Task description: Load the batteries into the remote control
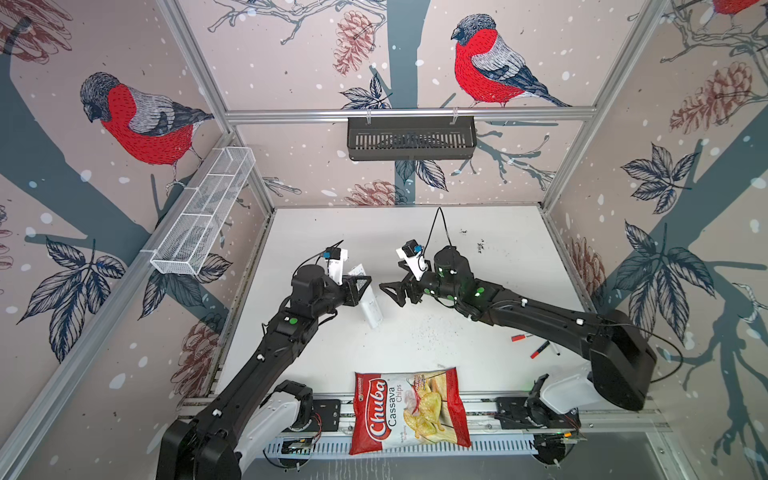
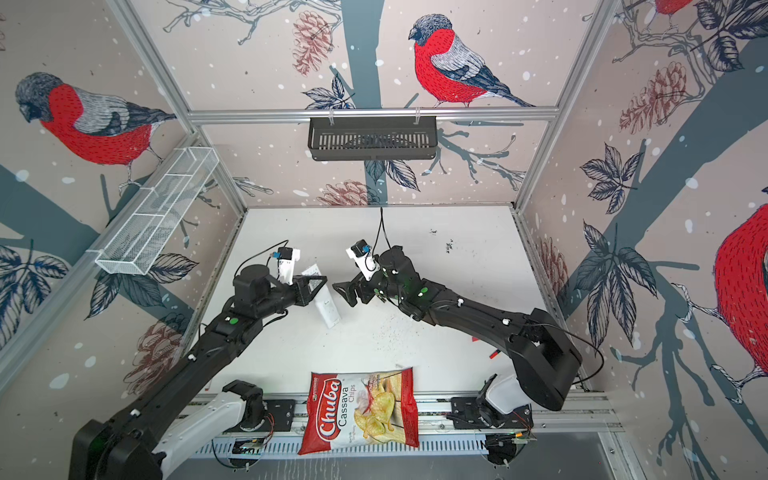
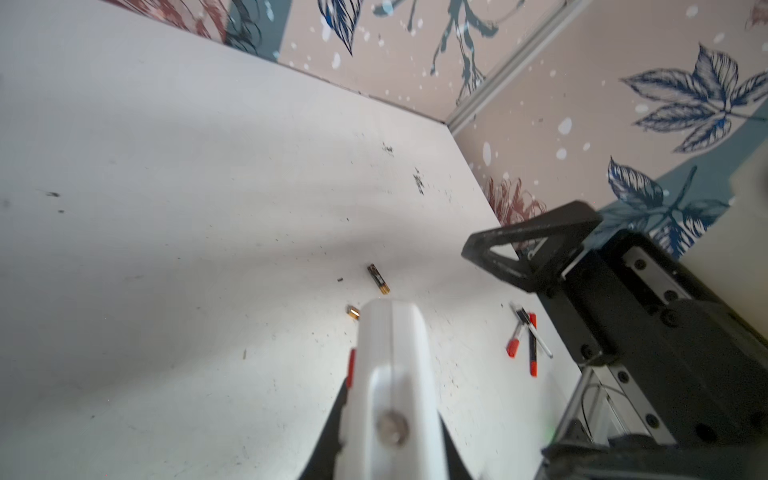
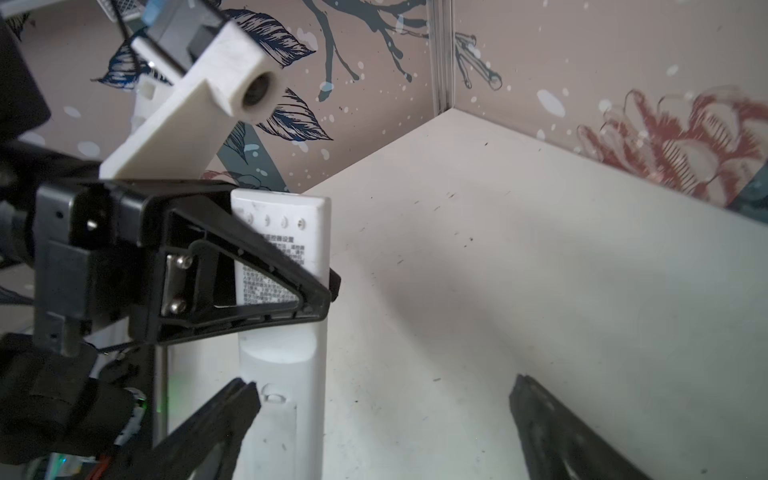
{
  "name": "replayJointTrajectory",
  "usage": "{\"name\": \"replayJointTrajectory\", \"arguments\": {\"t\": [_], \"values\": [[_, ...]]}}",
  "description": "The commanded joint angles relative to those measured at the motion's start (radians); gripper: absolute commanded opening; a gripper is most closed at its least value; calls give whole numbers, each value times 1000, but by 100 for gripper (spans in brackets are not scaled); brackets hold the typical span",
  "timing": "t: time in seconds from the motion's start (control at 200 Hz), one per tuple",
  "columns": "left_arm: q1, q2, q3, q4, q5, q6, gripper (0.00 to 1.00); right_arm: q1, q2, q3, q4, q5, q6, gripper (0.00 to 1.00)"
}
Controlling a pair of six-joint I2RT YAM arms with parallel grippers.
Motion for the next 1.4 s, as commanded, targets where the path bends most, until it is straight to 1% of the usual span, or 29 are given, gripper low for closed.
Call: {"name": "replayJointTrajectory", "arguments": {"t": [0.0,0.075,0.14,0.27,0.35,0.4,0.595,0.805,0.941,1.096,1.396], "values": [[0,-62,-79,236,-176,-75,0,-24,65,57,-69,-136,317,99],[1,-96,-135,298,-200,-87,0,-26,124,79,-45,-211,426,100],[0,-131,-183,347,-234,-103,0,-16,160,79,-10,-228,495,100],[-2,-215,-285,473,-279,-126,0,6,199,79,9,-178,550,99],[-1,-257,-337,522,-314,-138,0,8,224,78,44,-184,580,99],[-2,-272,-364,556,-316,-135,0,12,237,82,50,-175,590,100],[-1,-312,-369,511,-325,-95,0,20,281,91,131,-193,648,99],[-1,-353,-398,535,-357,-85,0,40,311,108,189,-197,687,100],[-2,-363,-402,535,-367,-77,0,42,327,107,244,-228,718,100],[-2,-370,-400,524,-393,-82,0,59,341,127,232,-227,705,99],[-2,-370,-397,528,-400,-91,0,79,377,155,230,-217,709,100]]}}
